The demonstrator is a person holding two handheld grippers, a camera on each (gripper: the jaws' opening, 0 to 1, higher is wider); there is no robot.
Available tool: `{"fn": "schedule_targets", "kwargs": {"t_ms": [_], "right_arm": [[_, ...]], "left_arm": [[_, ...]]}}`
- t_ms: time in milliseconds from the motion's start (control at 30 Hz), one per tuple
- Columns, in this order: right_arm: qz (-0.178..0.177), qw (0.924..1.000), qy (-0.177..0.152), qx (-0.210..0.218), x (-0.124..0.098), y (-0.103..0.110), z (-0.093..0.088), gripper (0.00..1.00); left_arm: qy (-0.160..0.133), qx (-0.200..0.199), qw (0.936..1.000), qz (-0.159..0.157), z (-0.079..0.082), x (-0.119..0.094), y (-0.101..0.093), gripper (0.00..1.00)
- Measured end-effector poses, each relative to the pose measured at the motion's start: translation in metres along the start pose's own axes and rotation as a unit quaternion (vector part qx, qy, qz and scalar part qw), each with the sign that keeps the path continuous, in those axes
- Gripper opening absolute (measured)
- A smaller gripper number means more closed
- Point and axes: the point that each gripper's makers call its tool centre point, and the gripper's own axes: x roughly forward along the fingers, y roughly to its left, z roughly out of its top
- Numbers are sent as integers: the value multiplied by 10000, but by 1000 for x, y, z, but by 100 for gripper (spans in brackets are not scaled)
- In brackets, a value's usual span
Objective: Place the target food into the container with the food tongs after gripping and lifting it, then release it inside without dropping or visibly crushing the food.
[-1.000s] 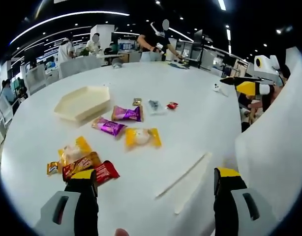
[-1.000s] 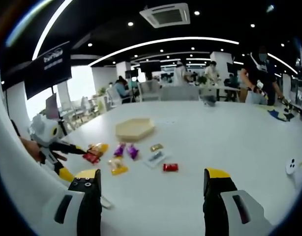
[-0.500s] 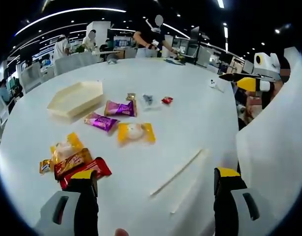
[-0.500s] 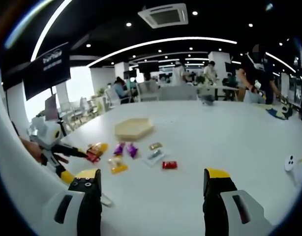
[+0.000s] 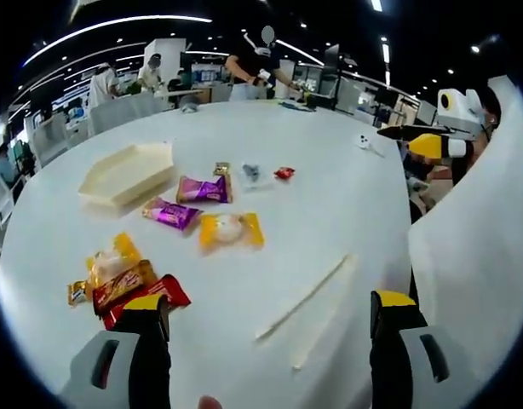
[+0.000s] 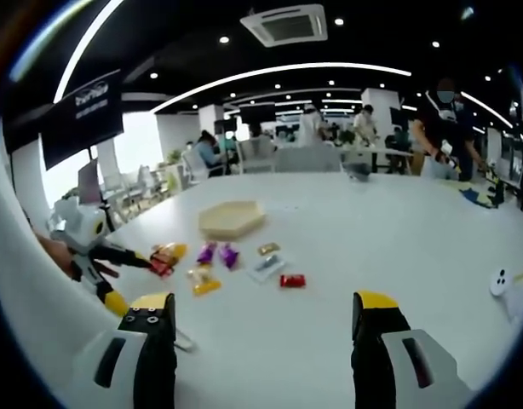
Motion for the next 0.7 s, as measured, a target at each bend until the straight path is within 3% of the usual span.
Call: {"fn": "schedule_targets", "kwargs": {"t_ms": [267, 700], "right_arm": [[-51, 9999, -30, 148, -1, 2, -5, 84], [-255, 9990, -33, 354, -19, -1, -12, 84]], "left_arm": [[44, 205, 9998, -23, -4, -1, 0, 96], [118, 550, 9981, -247, -18, -10, -28, 86]]}}
